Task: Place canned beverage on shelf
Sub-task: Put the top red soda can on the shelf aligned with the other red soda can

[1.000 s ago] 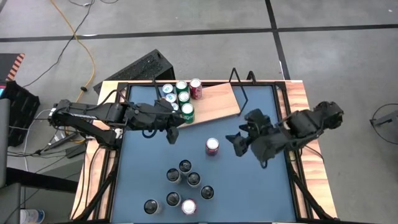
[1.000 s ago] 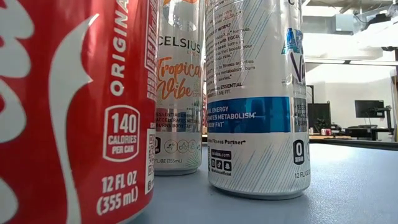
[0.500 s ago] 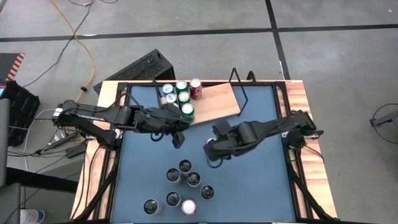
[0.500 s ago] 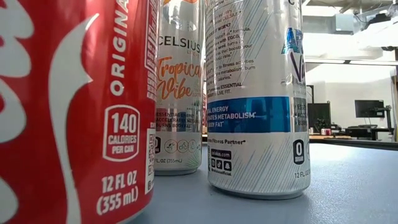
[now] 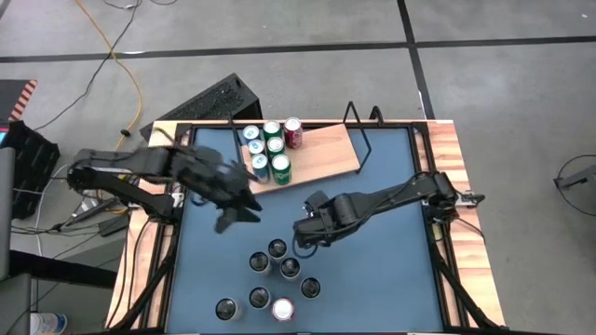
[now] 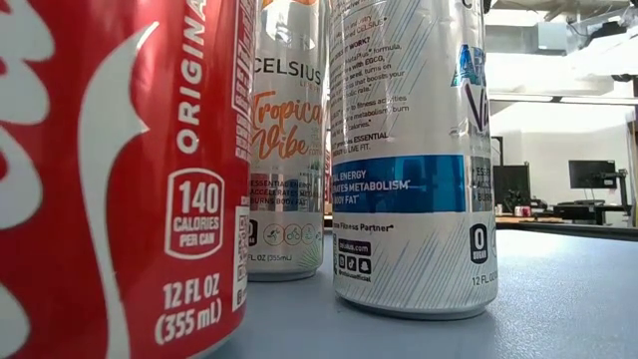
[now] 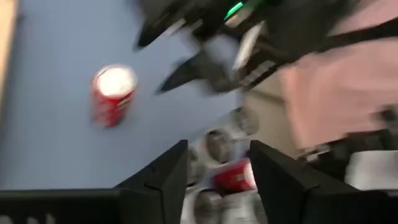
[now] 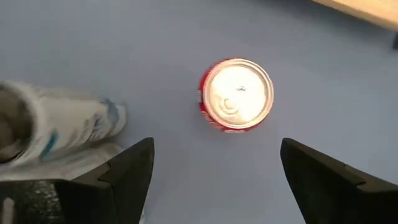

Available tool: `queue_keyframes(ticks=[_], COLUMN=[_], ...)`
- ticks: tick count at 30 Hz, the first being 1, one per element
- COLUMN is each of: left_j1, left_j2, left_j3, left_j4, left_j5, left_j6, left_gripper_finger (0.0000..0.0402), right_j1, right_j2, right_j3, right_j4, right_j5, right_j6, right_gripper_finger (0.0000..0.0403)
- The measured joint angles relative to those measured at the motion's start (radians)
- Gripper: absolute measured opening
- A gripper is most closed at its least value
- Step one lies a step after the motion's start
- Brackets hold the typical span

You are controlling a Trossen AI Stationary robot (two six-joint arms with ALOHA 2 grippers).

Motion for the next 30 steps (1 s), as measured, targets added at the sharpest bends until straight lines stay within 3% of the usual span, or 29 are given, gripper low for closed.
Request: queue_keyframes(ticks=[4, 18, 24, 30], left_j1=[0.017, 0.017, 0.017, 0.017], left_j2=[-0.107, -0.442, -0.492, -0.491], left_j3=[0.038, 0.05, 0.05, 0.05], left_j4=[0.014, -0.188, -0.188, -0.194], left_j5=[0.008, -0.442, -0.518, -0.522], left_j6=[-0.026, -0.106, -0.102, -0.08], left_gripper_finger=[0.0187, 0.0206, 0.0206, 0.0206], right_j1=[-0.025, -0.085, -0.102, -0.105], right_j2=[0.006, 0.073, 0.116, 0.155], right_j3=[-0.007, -0.005, -0.004, -0.007], right_j4=[-0.014, 0.028, 0.014, 0.019], right_j5=[0.028, -0.009, -0.039, -0.088], right_j6=[0.049, 0.033, 0.034, 0.026], right_gripper_finger=[0.0331, 0.0331, 0.0331, 0.0328])
